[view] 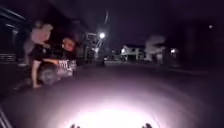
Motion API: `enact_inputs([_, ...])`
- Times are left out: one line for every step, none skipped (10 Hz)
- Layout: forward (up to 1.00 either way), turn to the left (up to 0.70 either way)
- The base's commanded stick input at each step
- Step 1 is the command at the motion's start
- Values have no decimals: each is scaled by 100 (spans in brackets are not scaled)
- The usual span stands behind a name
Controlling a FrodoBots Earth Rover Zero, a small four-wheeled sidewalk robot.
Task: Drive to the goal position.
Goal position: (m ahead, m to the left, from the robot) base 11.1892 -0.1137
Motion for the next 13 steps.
enact_inputs([100,0])
enact_inputs([100,0])
enact_inputs([100,0])
enact_inputs([100,0])
enact_inputs([100,0])
enact_inputs([100,0])
enact_inputs([100,0])
enact_inputs([100,0])
enact_inputs([100,-5])
enact_inputs([100,-38])
enact_inputs([100,-38])
enact_inputs([100,-23])
enact_inputs([100,-5])
